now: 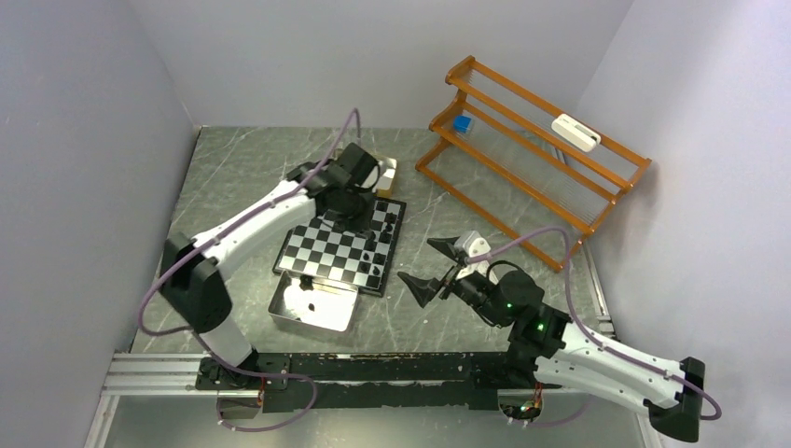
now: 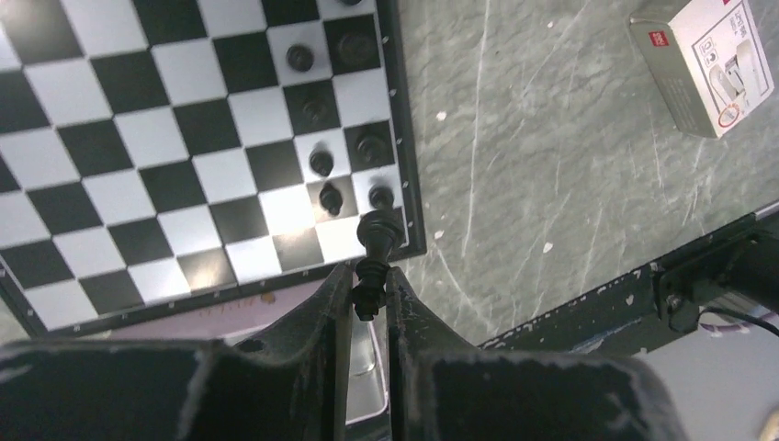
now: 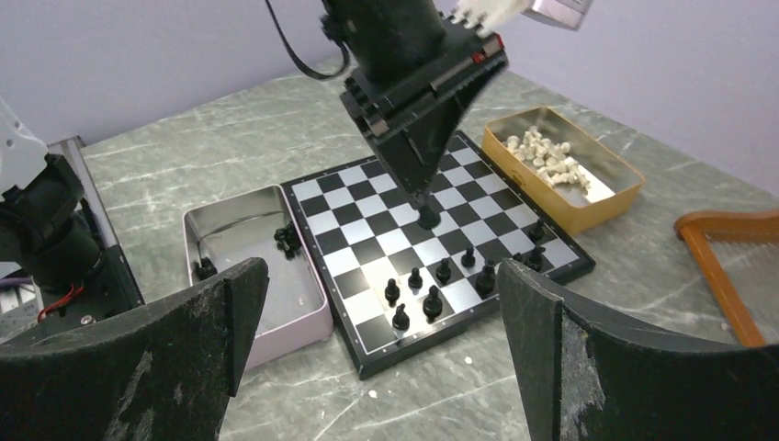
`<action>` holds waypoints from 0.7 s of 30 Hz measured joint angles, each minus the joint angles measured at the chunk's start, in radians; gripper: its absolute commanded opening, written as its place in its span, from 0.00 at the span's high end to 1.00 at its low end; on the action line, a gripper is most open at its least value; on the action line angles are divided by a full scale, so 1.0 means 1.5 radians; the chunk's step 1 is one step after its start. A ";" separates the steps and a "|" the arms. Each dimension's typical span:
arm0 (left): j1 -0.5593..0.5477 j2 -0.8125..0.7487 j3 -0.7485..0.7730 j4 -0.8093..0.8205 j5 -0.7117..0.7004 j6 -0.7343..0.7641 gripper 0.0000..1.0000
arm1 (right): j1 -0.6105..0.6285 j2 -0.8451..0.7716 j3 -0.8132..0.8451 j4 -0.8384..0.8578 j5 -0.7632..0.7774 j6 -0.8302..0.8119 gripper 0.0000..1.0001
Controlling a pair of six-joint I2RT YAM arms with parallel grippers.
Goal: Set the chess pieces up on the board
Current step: Place the chess piece on the chessboard.
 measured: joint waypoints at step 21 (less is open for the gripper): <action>-0.089 0.282 0.229 -0.113 -0.129 0.014 0.87 | 0.000 -0.108 -0.001 -0.102 0.076 0.015 0.00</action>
